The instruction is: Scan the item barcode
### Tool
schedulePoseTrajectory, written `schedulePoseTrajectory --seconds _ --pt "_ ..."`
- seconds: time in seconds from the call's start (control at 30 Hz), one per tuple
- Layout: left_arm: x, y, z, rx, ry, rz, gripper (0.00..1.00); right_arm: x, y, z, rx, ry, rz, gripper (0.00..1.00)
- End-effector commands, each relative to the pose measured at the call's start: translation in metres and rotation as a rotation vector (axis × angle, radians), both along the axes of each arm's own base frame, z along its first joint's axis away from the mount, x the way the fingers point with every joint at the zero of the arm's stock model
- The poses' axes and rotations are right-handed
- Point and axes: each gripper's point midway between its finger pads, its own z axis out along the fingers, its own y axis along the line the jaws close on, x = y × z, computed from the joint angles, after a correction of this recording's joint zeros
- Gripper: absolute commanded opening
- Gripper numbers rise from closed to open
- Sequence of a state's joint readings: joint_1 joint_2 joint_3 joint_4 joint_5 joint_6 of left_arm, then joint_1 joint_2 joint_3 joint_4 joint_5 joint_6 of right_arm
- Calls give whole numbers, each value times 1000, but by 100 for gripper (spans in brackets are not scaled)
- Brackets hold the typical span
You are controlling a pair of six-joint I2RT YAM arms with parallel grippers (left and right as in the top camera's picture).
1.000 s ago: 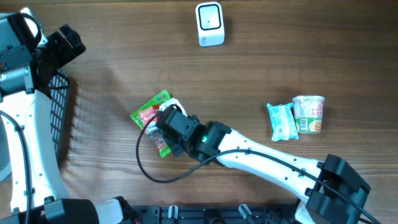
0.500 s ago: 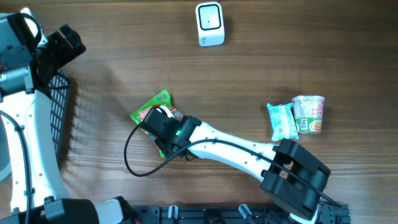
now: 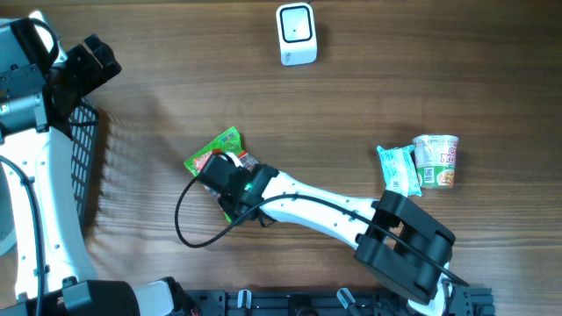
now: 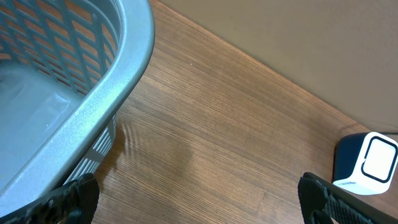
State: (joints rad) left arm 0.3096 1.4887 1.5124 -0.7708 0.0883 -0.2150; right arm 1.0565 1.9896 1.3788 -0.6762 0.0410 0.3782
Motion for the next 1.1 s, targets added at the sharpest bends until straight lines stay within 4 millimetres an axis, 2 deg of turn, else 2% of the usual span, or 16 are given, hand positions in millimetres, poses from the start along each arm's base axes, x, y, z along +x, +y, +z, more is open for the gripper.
schedulePoseTrajectory --seconds 0.0,0.1,0.17,0.2,0.33,0.4,0.47,0.57,0.67,0.73,0.87,1.03,1.07 --pt "1 0 7 -1 -19 -2 100 4 0 37 128 82 10 4" --pt "1 0 7 -1 -19 -2 100 4 -14 94 278 120 167 4" --pt "1 0 7 -1 -19 -2 100 -1 -34 138 401 139 266 4" --pt "1 0 7 -1 -19 -2 100 -2 -51 160 453 142 298 4" --pt "1 0 7 -1 -19 -2 100 -7 -105 212 617 144 334 4" --pt "1 0 7 -1 -19 -2 100 -20 -120 236 729 152 388 4" --pt "1 0 7 -1 -19 -2 100 -27 -131 248 783 168 377 4" --pt "1 0 7 -1 -19 -2 100 -29 -147 253 818 233 288 5" --pt "1 0 7 -1 -19 -2 100 -48 -158 264 895 309 288 4" --pt "1 0 7 -1 -19 -2 100 -59 -161 269 920 326 320 4" --pt "1 0 7 -1 -19 -2 100 -65 -160 282 972 320 325 4" --pt "1 0 7 -1 -19 -2 100 -89 -158 330 1168 260 390 4" --pt "1 0 7 -1 -19 -2 100 -99 -160 345 1227 241 413 4"
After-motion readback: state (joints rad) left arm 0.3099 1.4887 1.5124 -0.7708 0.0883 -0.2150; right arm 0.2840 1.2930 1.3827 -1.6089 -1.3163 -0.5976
